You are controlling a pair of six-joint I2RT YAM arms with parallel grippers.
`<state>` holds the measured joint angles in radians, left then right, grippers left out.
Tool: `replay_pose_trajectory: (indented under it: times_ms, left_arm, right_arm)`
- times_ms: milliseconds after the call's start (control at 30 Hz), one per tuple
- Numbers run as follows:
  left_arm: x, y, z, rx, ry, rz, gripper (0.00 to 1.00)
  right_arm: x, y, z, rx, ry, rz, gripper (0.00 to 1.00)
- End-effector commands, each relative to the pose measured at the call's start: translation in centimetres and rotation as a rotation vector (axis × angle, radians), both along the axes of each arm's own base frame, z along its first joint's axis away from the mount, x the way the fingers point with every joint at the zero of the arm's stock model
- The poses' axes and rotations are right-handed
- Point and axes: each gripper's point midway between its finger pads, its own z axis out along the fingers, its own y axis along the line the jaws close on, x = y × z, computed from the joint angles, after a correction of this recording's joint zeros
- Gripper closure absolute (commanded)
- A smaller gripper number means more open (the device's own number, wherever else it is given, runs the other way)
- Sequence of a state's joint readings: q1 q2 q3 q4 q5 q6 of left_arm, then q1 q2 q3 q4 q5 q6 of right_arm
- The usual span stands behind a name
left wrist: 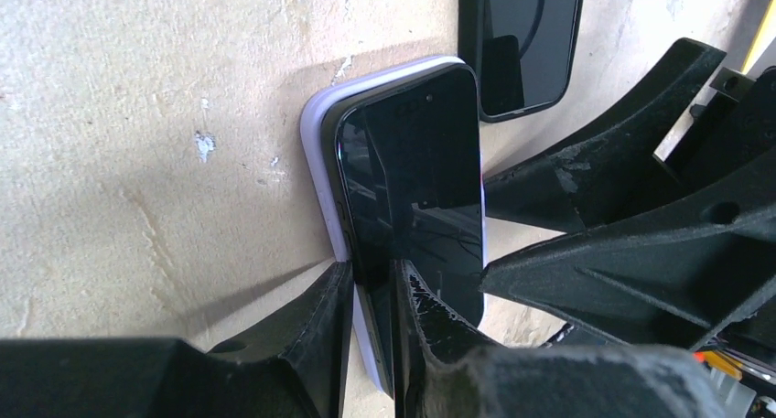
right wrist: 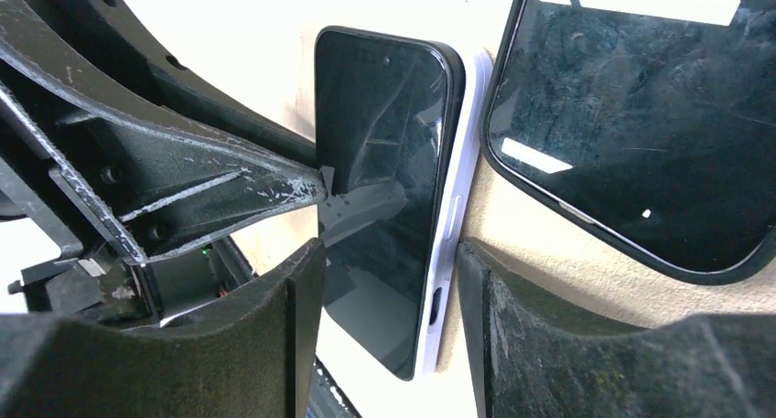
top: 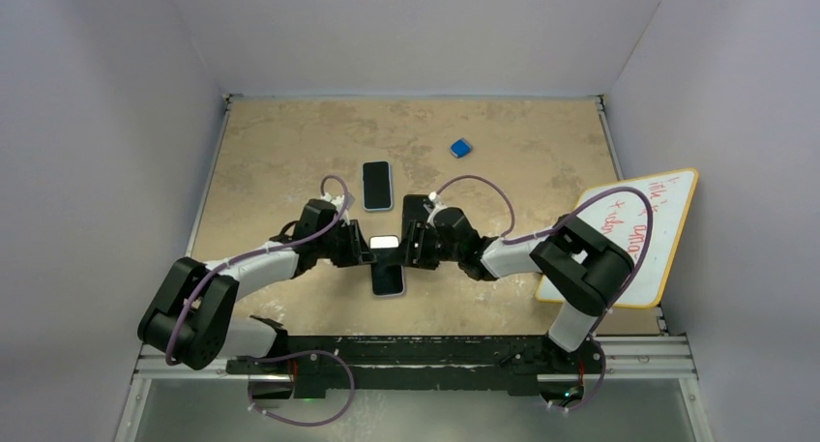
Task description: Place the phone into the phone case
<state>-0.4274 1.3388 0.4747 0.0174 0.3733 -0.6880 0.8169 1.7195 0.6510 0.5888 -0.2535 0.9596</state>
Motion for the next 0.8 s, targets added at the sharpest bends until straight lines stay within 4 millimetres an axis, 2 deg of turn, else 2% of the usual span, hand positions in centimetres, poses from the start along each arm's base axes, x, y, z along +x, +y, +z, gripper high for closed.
replay_pose_trajectory:
  times_ms: [0,200,333,600,767]
  left_arm:
    - [-1.1,-1.2,1.1,-0.071,0.006,-0.063,0.77]
    - [-1.7,-1.6,1.5,-0.102,0.031,-0.077,0.77]
    - [-1.7,-1.4,1.2,-0.084,0.038,-0.072,0.77]
    - [-1.9,-1.6,1.4,-0.104,0.033,-0.084,0.78]
    - [-1.7,-1.9,1.7,-0.124,0.026,-0.086,0.78]
  right_arm:
    - [0.1,1.0,3.1,0.134,-0.053,0.021,0.44]
    - [0.1,1.3,6.2,0.250,-0.125,0.022,0.44]
    - [0.1,1.3,7.3,0.292,-0.151,0.018,0.44]
    - [0.1,1.3,5.9,0.252,-0.119,0.023,0.44]
    - [0.0,1.9,5.8,0.258,-0.118,0.055,0.45]
